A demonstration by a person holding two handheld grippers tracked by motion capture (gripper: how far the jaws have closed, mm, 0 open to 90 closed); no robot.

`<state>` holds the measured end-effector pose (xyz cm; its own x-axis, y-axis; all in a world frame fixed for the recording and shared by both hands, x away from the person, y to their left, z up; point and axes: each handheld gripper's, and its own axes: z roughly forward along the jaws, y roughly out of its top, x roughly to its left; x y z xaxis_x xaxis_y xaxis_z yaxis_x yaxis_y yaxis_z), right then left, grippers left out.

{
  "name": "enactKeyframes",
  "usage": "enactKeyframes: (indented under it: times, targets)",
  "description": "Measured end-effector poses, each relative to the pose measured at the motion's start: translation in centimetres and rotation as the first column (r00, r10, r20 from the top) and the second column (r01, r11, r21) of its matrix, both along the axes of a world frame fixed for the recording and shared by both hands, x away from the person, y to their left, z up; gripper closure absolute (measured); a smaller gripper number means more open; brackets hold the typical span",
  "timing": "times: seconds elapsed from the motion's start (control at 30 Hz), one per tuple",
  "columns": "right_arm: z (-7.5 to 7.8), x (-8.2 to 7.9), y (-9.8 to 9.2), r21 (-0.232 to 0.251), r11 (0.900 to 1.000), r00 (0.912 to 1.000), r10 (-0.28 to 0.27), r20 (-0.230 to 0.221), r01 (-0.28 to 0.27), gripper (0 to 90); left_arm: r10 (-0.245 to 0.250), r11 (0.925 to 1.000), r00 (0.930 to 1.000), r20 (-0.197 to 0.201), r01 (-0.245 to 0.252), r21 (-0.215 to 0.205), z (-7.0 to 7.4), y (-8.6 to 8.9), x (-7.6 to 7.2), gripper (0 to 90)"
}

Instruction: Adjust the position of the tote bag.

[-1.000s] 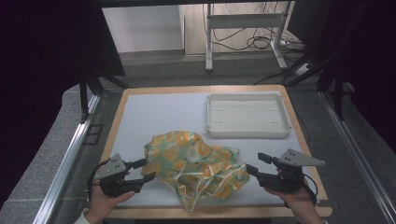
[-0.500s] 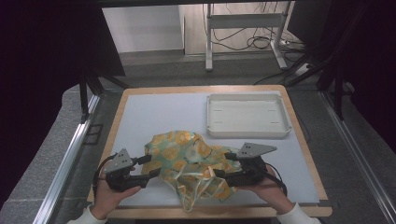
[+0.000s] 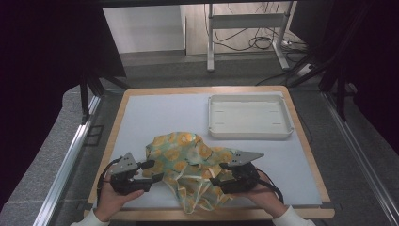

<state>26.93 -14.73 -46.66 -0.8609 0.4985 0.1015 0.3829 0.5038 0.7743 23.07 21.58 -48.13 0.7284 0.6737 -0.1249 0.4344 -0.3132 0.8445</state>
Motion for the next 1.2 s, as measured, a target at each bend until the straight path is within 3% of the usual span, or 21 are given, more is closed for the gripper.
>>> enactKeyframes:
  times: [0.2, 0.23, 0.27, 0.3, 0.5, 0.63, 0.83, 0.9, 0.93, 0.97, 1.1, 1.2]
  targets:
    - [-0.3, 0.2, 0.3, 0.003, 1.000, 0.9999, 0.012, -0.009, -0.012, 56.7, -0.002, 1.0000, 0.9999, -0.010, 0.002, 0.009, -0.4, -0.1, 0.1, 39.3]
    - [-0.4, 0.3, 0.3, 0.015, 1.000, 0.9999, 0.007, -0.010, -0.007, 63.8, -0.002, 1.0000, 0.9999, -0.012, 0.002, 0.009, -0.5, -0.1, 0.1, 39.3]
    - [-0.4, 0.3, 0.3, 0.015, 1.000, 0.9999, 0.007, -0.010, -0.007, 63.8, -0.003, 0.9999, 0.9999, -0.013, 0.003, 0.011, -0.5, -0.1, 0.1, 39.3]
    - [-0.3, 0.4, 0.2, 0.027, 1.000, 0.9999, 0.002, -0.011, -0.002, 71.4, -0.005, 0.9999, 0.9999, -0.013, 0.005, 0.012, -0.6, -0.1, 0.0, 39.2]
    - [0.0, 0.5, -0.2, 0.071, 0.997, 0.9999, -0.015, -0.004, 0.015, 86.6, -0.030, 0.9990, 0.9995, -0.008, 0.030, 0.033, -0.8, -0.8, -0.3, 36.9]
    - [0.1, 0.5, -0.3, 0.089, 0.996, 0.9999, -0.011, -0.008, 0.012, 87.5, -0.053, 0.9959, 0.9985, -0.013, 0.054, 0.073, -1.5, -2.2, -0.3, 33.2]
    - [0.1, 0.5, -0.3, 0.092, 0.996, 0.9999, -0.008, -0.012, 0.009, 87.6, -0.036, 0.9942, 0.9992, -0.020, 0.038, 0.101, -2.2, -3.2, 0.3, 27.7]
    - [0.1, 0.6, -0.3, 0.099, 0.995, 0.9999, -0.005, -0.016, 0.007, 87.7, -0.035, 0.9900, 0.9991, -0.024, 0.037, 0.136, -2.7, -3.8, 0.8, 26.3]
    - [0.1, 0.6, -0.3, 0.100, 0.995, 0.9998, -0.005, -0.020, 0.007, 87.7, -0.043, 0.9826, 0.9988, -0.023, 0.047, 0.180, -3.2, -4.5, 1.1, 26.1]
    - [0.1, 0.6, -0.3, 0.101, 0.995, 0.9998, -0.005, -0.022, 0.007, 87.8, -0.043, 0.9805, 0.9988, -0.021, 0.047, 0.191, -3.3, -4.8, 1.2, 26.2]
    - [0.1, 0.7, -0.3, 0.101, 0.995, 0.9997, -0.006, -0.023, 0.008, 87.8, -0.047, 0.9745, 0.9988, -0.018, 0.049, 0.219, -3.8, -5.6, 1.6, 30.5]
    - [0.0, 0.7, -0.3, 0.103, 0.995, 0.9995, -0.005, -0.031, 0.008, 87.8, -0.052, 0.9699, 0.9985, -0.020, 0.055, 0.237, -4.1, -6.1, 2.1, 41.0]
